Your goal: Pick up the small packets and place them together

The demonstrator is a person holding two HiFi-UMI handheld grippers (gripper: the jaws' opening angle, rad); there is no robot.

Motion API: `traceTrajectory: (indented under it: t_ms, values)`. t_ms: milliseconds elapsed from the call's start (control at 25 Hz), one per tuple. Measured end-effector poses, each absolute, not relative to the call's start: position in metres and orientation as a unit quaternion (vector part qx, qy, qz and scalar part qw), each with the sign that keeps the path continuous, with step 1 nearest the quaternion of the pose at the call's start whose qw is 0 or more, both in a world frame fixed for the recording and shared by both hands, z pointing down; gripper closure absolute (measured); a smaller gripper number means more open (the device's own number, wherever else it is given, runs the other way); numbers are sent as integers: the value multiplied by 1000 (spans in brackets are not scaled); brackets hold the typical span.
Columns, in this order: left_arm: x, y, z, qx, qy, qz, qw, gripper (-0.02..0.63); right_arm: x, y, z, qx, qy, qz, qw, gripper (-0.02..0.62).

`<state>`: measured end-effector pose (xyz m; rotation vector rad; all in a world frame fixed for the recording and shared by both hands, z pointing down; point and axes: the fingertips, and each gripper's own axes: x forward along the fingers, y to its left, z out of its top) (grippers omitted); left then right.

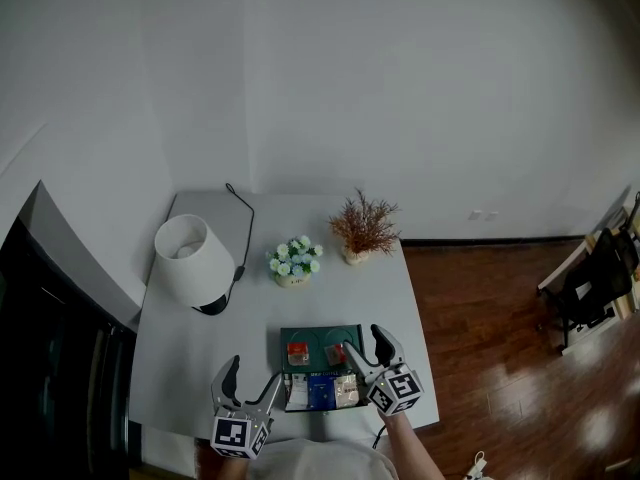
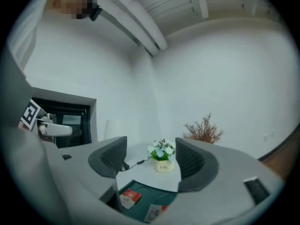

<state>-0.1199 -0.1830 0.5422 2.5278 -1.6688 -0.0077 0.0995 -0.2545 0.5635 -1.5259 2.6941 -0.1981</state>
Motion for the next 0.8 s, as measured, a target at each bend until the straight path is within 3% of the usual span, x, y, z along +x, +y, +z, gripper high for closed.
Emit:
traceTrajectory:
  t_ms: [80, 120, 160, 280, 800]
  values:
    - [-115, -185, 540, 838, -543, -4, 51, 253, 96, -238, 552, -479, 877, -31, 8, 274]
    - [-112, -186, 539, 840, -540, -4, 49, 253, 94, -231, 549, -476, 880, -11, -3, 361]
    - [-109, -187, 538, 843, -536, -3, 47, 253, 91, -225, 547, -474, 880, 6, -17, 391]
    - [-100, -189, 540, 849, -526, 2, 47, 253, 76, -215, 545, -464, 884, 32, -48, 393]
    - [-99, -188, 542, 849, -526, 11, 42, 253, 60, -208, 537, -438, 898, 26, -42, 393]
